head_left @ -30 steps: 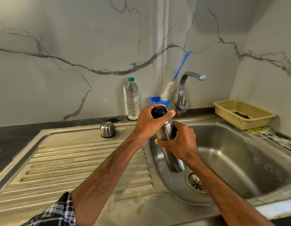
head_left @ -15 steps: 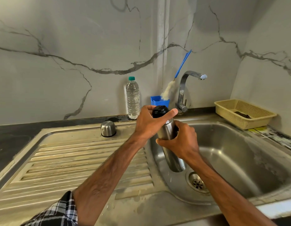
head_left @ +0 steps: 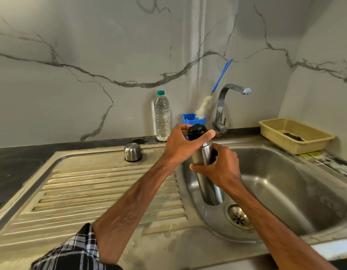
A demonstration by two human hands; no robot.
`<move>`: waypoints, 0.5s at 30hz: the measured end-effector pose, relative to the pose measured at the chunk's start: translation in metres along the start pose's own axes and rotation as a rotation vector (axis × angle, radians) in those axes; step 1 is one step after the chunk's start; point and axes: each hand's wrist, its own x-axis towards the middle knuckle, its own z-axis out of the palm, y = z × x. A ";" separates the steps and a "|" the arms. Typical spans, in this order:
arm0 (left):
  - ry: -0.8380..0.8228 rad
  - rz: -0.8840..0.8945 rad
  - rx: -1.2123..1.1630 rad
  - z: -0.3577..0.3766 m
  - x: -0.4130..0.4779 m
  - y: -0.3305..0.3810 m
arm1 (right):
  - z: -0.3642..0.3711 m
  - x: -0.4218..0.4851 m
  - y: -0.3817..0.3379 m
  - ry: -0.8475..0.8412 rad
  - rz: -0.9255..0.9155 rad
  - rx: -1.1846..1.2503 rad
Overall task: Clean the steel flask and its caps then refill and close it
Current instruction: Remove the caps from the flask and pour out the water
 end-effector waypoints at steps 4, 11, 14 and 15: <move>-0.223 0.074 -0.046 -0.011 0.004 0.000 | -0.001 -0.001 -0.002 -0.015 -0.009 -0.001; 0.099 0.156 -0.055 -0.020 0.009 0.006 | -0.002 -0.003 -0.002 -0.027 0.014 -0.006; 0.201 0.145 -0.092 -0.034 0.014 0.013 | 0.000 -0.004 0.002 -0.059 0.025 0.003; 0.203 0.141 -0.095 -0.040 0.016 0.015 | 0.001 -0.003 0.003 -0.063 0.030 0.008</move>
